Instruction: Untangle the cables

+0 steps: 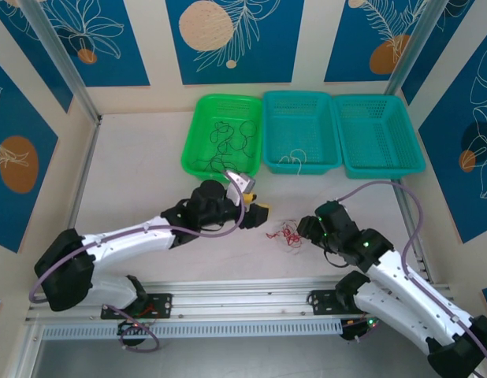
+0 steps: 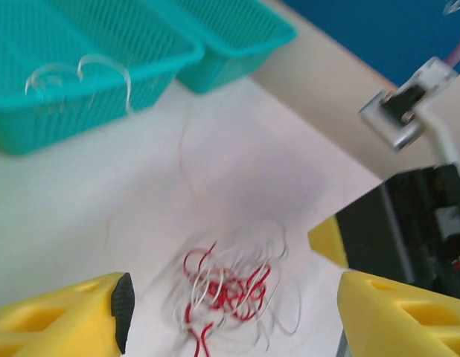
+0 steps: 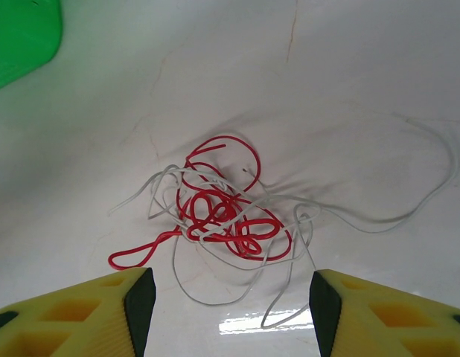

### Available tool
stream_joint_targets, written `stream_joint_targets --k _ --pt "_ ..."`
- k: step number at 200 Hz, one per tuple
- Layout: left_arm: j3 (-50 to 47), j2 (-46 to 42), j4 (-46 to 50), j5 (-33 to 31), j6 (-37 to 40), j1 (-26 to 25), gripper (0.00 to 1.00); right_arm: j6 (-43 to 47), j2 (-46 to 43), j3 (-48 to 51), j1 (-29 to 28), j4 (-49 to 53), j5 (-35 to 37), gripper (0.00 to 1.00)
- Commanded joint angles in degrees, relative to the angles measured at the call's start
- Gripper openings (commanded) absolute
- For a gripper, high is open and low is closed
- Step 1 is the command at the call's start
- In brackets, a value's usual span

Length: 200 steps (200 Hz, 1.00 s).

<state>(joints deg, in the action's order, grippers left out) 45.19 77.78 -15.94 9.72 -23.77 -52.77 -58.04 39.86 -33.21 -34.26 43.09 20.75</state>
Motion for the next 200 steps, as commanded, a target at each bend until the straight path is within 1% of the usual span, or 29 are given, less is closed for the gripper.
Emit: stream_joint_targets --k 1,17,36,59,69,98,137,155,186,200 --pt "0.0 3.4 1.0 -1.5 -6.3 -0.6 0.73 0.9 2.3 1.0 1.4 -3.6 -5.9 0.59" --pt "2.1 7.4 2.1 -0.1 -7.7 -0.8 0.73 0.7 3.8 1.7 1.8 -5.4 -7.5 0.59" --pt "6.4 13.0 4.3 3.0 -8.6 -0.9 0.72 0.4 5.0 1.8 2.1 -6.8 -8.8 0.59" --pt "13.4 19.2 11.6 5.1 -8.2 -0.9 0.69 0.2 5.8 1.5 2.3 -7.1 -9.5 0.59" --pt "15.4 21.3 13.3 5.5 -8.1 -0.9 0.68 0.3 5.8 1.4 2.3 -6.8 -9.7 0.59" --pt "17.4 24.6 13.4 6.7 -9.3 -0.8 0.62 0.2 5.3 1.6 2.5 -5.9 -9.9 0.59" --pt "17.7 27.4 11.7 10.7 -10.9 -1.2 0.60 -0.4 4.1 2.9 2.5 -5.8 -10.0 0.59" --pt "18.2 28.5 11.8 11.0 -10.9 -1.4 0.58 -0.5 3.8 3.1 2.6 -5.9 -10.0 0.59" --pt "18.6 29.6 11.5 10.3 -11.0 -1.5 0.45 -0.4 3.7 3.0 2.7 -5.7 -10.0 0.59" --pt "18.8 29.8 11.6 9.7 -11.1 -1.5 0.35 -0.4 3.7 2.9 2.7 -5.4 -10.1 0.59"
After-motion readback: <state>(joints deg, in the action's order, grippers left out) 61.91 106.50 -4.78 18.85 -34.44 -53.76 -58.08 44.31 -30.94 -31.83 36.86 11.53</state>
